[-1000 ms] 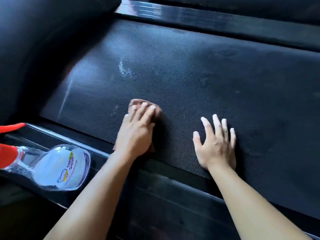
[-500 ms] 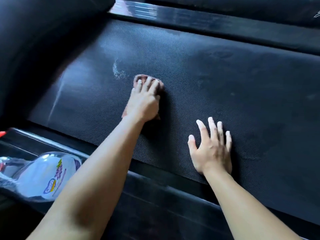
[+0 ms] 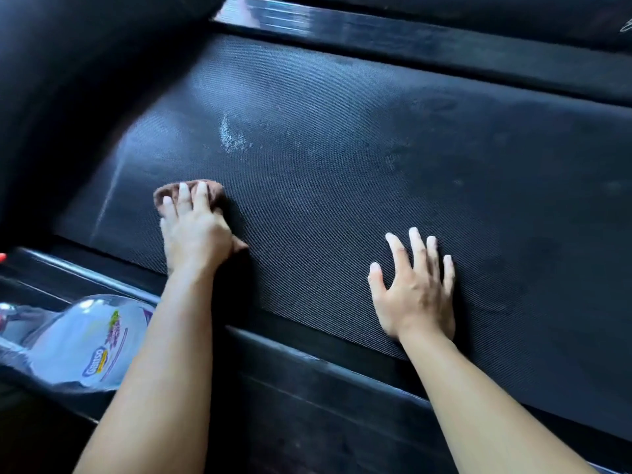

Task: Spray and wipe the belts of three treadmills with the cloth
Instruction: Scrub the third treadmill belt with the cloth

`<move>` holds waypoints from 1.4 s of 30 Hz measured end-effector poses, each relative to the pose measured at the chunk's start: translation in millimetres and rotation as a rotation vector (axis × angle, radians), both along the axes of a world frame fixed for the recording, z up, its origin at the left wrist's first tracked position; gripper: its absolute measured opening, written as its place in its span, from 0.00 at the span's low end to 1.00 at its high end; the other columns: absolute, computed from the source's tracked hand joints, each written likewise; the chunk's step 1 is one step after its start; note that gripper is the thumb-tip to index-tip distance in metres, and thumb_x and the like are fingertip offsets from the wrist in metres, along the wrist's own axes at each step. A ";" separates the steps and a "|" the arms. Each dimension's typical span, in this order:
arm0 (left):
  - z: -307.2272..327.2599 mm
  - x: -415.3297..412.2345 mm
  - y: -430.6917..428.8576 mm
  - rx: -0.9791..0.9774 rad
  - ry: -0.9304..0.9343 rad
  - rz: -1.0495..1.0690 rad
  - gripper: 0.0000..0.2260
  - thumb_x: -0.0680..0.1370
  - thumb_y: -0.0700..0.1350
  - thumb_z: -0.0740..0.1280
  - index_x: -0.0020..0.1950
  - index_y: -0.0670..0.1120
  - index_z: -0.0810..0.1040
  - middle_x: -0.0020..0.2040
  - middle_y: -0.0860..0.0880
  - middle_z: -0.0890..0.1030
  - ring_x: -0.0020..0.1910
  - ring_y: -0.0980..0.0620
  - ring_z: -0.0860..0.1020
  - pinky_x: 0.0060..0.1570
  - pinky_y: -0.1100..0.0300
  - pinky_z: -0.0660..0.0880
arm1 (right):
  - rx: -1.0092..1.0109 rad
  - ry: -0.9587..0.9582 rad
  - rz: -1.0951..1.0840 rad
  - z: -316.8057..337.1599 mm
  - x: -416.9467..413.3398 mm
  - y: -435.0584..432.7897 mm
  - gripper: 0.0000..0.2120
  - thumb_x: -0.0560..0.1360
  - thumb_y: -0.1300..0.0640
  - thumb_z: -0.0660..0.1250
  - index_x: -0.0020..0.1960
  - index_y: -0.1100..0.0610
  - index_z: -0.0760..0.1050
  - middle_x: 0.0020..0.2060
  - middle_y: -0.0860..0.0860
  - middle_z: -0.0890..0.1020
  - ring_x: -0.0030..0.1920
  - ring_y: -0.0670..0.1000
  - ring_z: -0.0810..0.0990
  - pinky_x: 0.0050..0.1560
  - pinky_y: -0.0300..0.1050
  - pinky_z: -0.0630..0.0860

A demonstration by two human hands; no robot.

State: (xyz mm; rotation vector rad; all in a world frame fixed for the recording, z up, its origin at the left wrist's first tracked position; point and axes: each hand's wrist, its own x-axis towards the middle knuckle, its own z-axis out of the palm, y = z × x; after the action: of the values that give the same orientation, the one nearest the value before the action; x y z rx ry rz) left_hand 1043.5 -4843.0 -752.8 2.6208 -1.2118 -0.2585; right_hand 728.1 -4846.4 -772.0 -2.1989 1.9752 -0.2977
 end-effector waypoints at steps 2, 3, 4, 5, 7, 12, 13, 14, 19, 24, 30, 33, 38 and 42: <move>-0.3 3.8 -29.2 0.002 0.000 -0.017 0.28 0.82 0.52 0.58 0.81 0.48 0.55 0.82 0.44 0.53 0.80 0.39 0.50 0.77 0.43 0.50 | -0.004 0.002 -0.003 -0.3 0.2 -0.2 0.30 0.77 0.38 0.49 0.77 0.45 0.61 0.79 0.51 0.57 0.79 0.56 0.51 0.78 0.59 0.46; -0.3 -2.3 -41.7 0.005 -0.005 -0.054 0.27 0.83 0.52 0.57 0.81 0.48 0.55 0.82 0.44 0.53 0.80 0.39 0.51 0.77 0.43 0.51 | -0.006 0.005 -0.003 -0.5 0.6 -0.3 0.30 0.77 0.38 0.49 0.77 0.45 0.61 0.79 0.51 0.57 0.79 0.56 0.52 0.78 0.59 0.46; 0.0 -14.2 -52.3 0.009 -0.014 -0.113 0.27 0.83 0.52 0.56 0.81 0.48 0.56 0.82 0.45 0.53 0.80 0.39 0.51 0.77 0.43 0.51 | -0.007 0.006 -0.002 -0.5 0.9 -0.3 0.30 0.77 0.38 0.49 0.77 0.45 0.61 0.79 0.51 0.57 0.79 0.56 0.52 0.78 0.59 0.46; 1.7 -31.3 -60.5 0.009 -0.028 -0.190 0.27 0.83 0.53 0.56 0.81 0.48 0.56 0.82 0.44 0.54 0.80 0.39 0.52 0.77 0.44 0.52 | -0.006 0.006 -0.003 -0.5 0.9 -0.2 0.30 0.77 0.38 0.50 0.77 0.45 0.61 0.79 0.51 0.57 0.79 0.56 0.52 0.78 0.59 0.46; 1.9 -71.8 -67.3 0.007 -0.039 -0.356 0.28 0.82 0.58 0.52 0.81 0.49 0.56 0.82 0.45 0.55 0.80 0.40 0.52 0.78 0.45 0.50 | -0.008 0.007 -0.005 -0.8 0.7 -0.2 0.30 0.77 0.38 0.49 0.77 0.45 0.61 0.79 0.51 0.57 0.79 0.56 0.52 0.78 0.59 0.46; -1.6 -135.6 -13.0 -0.031 0.034 -0.585 0.29 0.81 0.59 0.43 0.81 0.53 0.54 0.82 0.51 0.54 0.81 0.47 0.49 0.79 0.47 0.49 | -0.007 0.003 -0.008 0.9 0.9 -0.7 0.30 0.76 0.38 0.49 0.76 0.45 0.62 0.79 0.51 0.57 0.79 0.56 0.52 0.77 0.59 0.47; -0.8 -136.0 1.9 -0.030 0.031 -0.588 0.28 0.81 0.58 0.45 0.81 0.54 0.56 0.82 0.51 0.54 0.81 0.47 0.50 0.78 0.48 0.51 | -0.008 0.002 -0.007 1.3 1.0 -0.5 0.30 0.76 0.38 0.49 0.76 0.45 0.62 0.79 0.51 0.57 0.79 0.56 0.52 0.77 0.59 0.47; -0.3 -132.6 16.0 -0.033 0.014 -0.586 0.27 0.81 0.57 0.46 0.80 0.54 0.57 0.82 0.51 0.55 0.81 0.46 0.51 0.77 0.47 0.52 | -0.009 0.005 -0.006 1.4 1.0 -0.5 0.30 0.76 0.38 0.49 0.76 0.45 0.62 0.79 0.51 0.57 0.79 0.56 0.52 0.78 0.59 0.47; -10.0 -64.6 32.3 -0.089 -0.036 -0.292 0.23 0.84 0.51 0.56 0.80 0.53 0.61 0.81 0.49 0.57 0.80 0.44 0.53 0.76 0.46 0.54 | -0.002 0.004 -0.008 0.1 0.5 -0.4 0.30 0.77 0.38 0.49 0.77 0.45 0.61 0.79 0.51 0.57 0.79 0.55 0.52 0.78 0.58 0.46; -35.3 -21.8 -34.3 -0.164 -0.016 0.047 0.21 0.84 0.55 0.52 0.78 0.55 0.57 0.80 0.49 0.58 0.78 0.45 0.55 0.76 0.42 0.54 | -0.019 0.004 -0.007 -0.6 1.1 -0.4 0.30 0.77 0.38 0.49 0.76 0.45 0.61 0.79 0.51 0.58 0.79 0.56 0.53 0.78 0.59 0.46; -18.1 -93.5 -65.4 -0.034 -0.086 -0.399 0.27 0.81 0.56 0.46 0.79 0.51 0.59 0.81 0.46 0.57 0.80 0.42 0.52 0.78 0.44 0.50 | -0.019 0.012 -0.015 -0.9 1.2 -0.6 0.30 0.76 0.38 0.50 0.76 0.45 0.62 0.79 0.51 0.58 0.79 0.56 0.53 0.77 0.59 0.47; -11.9 -137.1 -25.8 -0.031 -0.014 -0.590 0.25 0.81 0.55 0.49 0.80 0.54 0.57 0.82 0.49 0.55 0.81 0.45 0.50 0.78 0.45 0.50 | -0.021 0.020 -0.012 -1.8 0.8 -1.9 0.29 0.76 0.39 0.50 0.76 0.45 0.62 0.79 0.51 0.58 0.79 0.56 0.54 0.77 0.59 0.48; -1.1 -121.9 44.2 -0.063 -0.007 -0.562 0.26 0.79 0.57 0.51 0.79 0.56 0.62 0.80 0.52 0.60 0.80 0.45 0.55 0.75 0.46 0.56 | -0.021 0.009 -0.016 -1.0 0.9 -0.8 0.29 0.76 0.39 0.51 0.76 0.44 0.62 0.79 0.51 0.58 0.79 0.56 0.54 0.77 0.59 0.48; -6.7 -53.9 33.3 -0.053 -0.011 -0.166 0.24 0.82 0.54 0.53 0.79 0.51 0.63 0.81 0.47 0.59 0.80 0.42 0.55 0.76 0.46 0.54 | -0.024 0.005 -0.016 -1.5 1.0 -0.8 0.29 0.76 0.39 0.50 0.76 0.45 0.62 0.79 0.51 0.59 0.79 0.56 0.54 0.77 0.60 0.48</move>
State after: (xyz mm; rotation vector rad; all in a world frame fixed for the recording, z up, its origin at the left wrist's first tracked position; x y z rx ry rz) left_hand 989.7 -4809.7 -759.5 2.4831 -1.4222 -0.2378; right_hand 729.1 -4847.2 -773.5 -2.2014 2.0036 -0.3198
